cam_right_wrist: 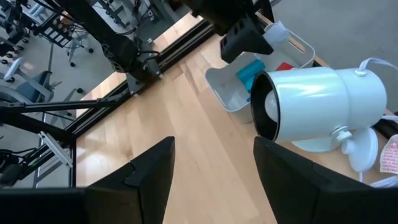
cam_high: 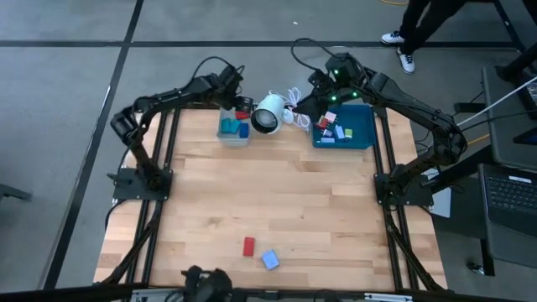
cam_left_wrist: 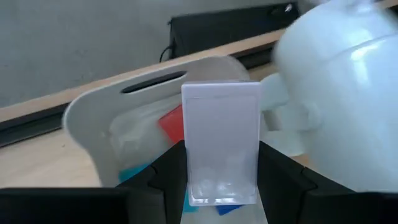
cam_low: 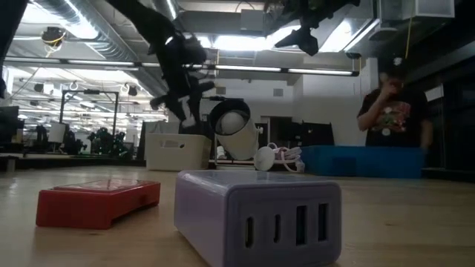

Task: Pick & Place Office items
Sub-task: Put the white timer into the gray bin, then put the red timer into the gray bin

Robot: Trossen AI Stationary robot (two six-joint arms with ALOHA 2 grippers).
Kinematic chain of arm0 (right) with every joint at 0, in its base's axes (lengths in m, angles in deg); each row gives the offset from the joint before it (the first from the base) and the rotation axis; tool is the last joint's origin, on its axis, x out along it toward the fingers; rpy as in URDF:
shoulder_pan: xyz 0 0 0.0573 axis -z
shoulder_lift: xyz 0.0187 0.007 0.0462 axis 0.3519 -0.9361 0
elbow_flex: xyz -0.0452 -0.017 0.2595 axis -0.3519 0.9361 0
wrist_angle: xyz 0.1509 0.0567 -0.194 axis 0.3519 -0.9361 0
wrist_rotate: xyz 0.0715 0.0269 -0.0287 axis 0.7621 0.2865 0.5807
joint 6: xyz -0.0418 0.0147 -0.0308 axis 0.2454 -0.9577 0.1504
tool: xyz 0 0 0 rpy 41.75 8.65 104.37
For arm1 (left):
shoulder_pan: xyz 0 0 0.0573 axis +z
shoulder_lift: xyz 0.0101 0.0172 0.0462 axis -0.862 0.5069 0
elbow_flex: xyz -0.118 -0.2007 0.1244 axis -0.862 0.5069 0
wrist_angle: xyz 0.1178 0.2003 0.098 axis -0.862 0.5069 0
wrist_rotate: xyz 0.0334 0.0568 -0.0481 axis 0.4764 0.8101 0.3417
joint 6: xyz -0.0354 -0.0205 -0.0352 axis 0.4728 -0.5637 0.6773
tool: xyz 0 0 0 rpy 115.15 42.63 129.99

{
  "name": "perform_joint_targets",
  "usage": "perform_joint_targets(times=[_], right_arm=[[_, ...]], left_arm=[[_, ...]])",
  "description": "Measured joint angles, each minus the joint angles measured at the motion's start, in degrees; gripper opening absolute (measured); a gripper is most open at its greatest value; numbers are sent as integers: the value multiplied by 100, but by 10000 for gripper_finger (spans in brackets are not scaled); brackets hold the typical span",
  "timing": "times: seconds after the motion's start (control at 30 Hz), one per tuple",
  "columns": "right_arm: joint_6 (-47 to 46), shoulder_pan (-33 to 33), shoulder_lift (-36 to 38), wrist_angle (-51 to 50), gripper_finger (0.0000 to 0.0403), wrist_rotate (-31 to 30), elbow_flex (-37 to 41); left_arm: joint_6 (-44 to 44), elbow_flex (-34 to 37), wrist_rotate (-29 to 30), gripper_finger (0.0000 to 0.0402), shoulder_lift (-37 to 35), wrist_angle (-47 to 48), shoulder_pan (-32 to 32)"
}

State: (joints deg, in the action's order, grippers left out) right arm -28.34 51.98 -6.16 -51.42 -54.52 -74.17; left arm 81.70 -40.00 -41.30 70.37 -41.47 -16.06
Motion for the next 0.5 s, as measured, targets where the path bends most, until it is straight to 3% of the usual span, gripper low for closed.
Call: perform_joint_targets(times=[0.23, 0.5], right_arm=[[4, 79, 0, 72, 225, 149, 0], [-143, 131, 0, 75, 225, 8, 0]], left_arm=[[-349, 61, -422, 154, 474, -114, 83], [-650, -129, -316, 304, 413, -414, -281]])
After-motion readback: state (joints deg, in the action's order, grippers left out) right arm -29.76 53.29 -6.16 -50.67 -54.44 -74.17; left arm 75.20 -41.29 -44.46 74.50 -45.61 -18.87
